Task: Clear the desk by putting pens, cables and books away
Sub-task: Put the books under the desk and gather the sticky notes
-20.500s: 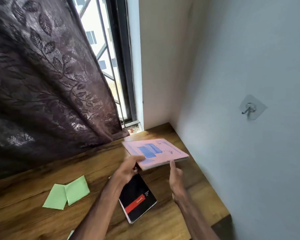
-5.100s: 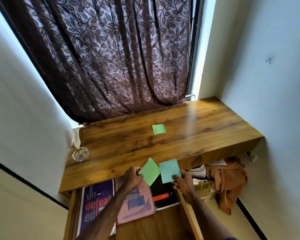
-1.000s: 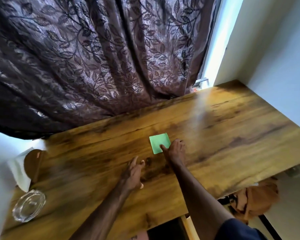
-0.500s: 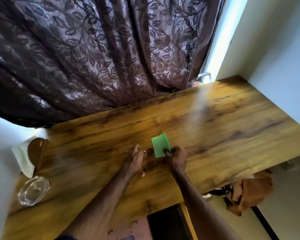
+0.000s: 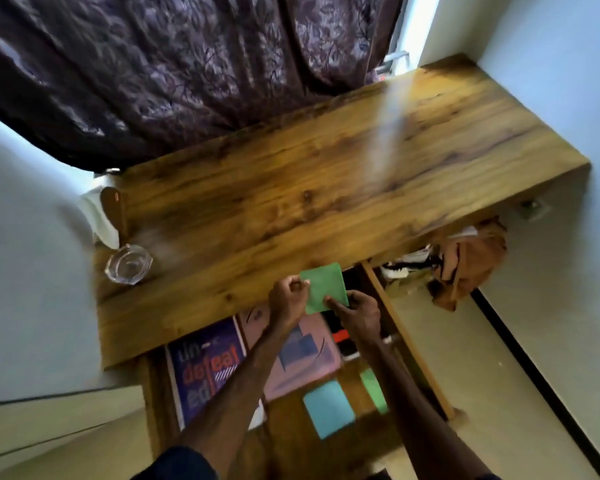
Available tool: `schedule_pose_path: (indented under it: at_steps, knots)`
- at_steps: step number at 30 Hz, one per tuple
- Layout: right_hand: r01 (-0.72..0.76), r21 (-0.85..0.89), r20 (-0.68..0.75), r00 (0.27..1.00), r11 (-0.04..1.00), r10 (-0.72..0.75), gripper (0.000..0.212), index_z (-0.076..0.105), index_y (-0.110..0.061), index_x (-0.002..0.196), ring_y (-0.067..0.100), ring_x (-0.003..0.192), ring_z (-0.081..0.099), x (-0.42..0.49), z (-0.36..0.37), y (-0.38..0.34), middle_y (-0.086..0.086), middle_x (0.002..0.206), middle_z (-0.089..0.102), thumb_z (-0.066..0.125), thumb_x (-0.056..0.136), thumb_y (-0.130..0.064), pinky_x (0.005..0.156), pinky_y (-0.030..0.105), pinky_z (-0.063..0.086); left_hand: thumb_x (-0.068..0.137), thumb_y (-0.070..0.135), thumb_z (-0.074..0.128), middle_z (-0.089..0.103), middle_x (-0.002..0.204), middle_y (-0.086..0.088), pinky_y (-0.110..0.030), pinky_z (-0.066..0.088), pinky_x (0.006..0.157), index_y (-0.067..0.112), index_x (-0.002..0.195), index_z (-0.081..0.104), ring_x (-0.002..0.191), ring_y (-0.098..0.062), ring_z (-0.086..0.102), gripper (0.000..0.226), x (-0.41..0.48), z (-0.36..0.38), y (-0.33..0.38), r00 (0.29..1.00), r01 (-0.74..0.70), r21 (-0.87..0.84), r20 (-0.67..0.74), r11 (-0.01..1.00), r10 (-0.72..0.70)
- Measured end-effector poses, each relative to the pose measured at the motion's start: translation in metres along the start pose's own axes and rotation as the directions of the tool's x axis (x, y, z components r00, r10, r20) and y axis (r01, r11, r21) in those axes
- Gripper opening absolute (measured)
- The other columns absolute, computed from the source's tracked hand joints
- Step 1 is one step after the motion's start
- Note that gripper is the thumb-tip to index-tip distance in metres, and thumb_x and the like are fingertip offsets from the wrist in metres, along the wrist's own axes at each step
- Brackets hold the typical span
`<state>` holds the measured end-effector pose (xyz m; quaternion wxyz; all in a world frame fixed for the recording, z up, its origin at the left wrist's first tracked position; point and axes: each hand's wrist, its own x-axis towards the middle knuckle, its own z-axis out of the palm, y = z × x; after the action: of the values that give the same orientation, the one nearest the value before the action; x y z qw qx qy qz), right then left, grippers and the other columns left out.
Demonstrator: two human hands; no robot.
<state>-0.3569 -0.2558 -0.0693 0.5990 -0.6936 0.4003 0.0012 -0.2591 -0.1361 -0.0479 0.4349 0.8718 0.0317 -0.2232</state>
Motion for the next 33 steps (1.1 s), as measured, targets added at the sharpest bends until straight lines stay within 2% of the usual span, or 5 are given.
schedule_pose_path:
  at_steps: [8,13,19,30,33]
  knots:
    - [-0.041,-0.292,0.172,0.981,0.956,0.094,0.018,0.071,-0.025,0.073,0.005,0.053,0.058,-0.121,0.02,0.068,-0.006,0.065,0.068,0.08,0.085,-0.036,0.056,0.026,0.045,0.091,0.006,0.072,0.075,0.105,-0.022,-0.043,0.061,0.083,-0.005,0.107,0.073,0.093,-0.028,0.072,0.02,-0.109,-0.037,-0.115,0.988,0.116,-0.114,0.112,0.987,-0.103]
    - [-0.117,-0.448,0.136,0.971,0.886,0.197,0.037,0.069,-0.007,0.119,0.025,0.103,0.07,-0.165,0.038,0.098,0.011,0.113,0.073,0.075,0.089,-0.028,0.09,0.033,0.055,0.091,0.012,0.073,0.074,0.109,-0.022,-0.048,0.059,0.089,-0.006,0.112,0.072,0.102,-0.035,0.072,0.028,-0.162,-0.052,-0.176,0.962,0.255,-0.013,0.104,0.967,-0.252]
    - [-0.063,-0.548,0.159,0.971,0.834,0.177,0.032,0.069,-0.01,0.121,0.024,0.111,0.068,-0.185,0.048,0.102,0.011,0.121,0.072,0.07,0.091,-0.021,0.101,0.04,0.053,0.094,0.019,0.068,0.072,0.12,-0.017,-0.031,0.049,0.097,0.0,0.117,0.073,0.113,-0.028,0.067,0.031,-0.19,-0.064,-0.204,0.951,0.29,0.17,0.054,0.942,-0.303]
    - [-0.022,-0.516,0.119,0.988,0.856,0.097,0.022,0.073,-0.01,0.113,0.019,0.103,0.07,-0.199,0.053,0.1,0.006,0.113,0.074,0.067,0.092,-0.014,0.095,0.037,0.057,0.1,0.031,0.059,0.051,0.146,-0.013,-0.025,0.037,0.11,0.002,0.139,0.048,0.138,-0.023,0.047,0.05,-0.198,-0.065,-0.211,0.954,0.254,0.402,0.047,0.88,-0.297]
    - [-0.006,-0.443,0.094,0.994,0.897,0.052,0.019,0.072,-0.011,0.112,0.012,0.091,0.069,-0.208,0.046,0.098,0.001,0.105,0.073,0.066,0.095,-0.017,0.078,0.026,0.058,0.098,0.028,0.062,0.059,0.138,-0.013,-0.027,0.042,0.106,0.002,0.134,0.057,0.131,-0.023,0.054,0.045,-0.203,-0.067,-0.205,0.967,0.189,0.413,0.08,0.891,-0.242]
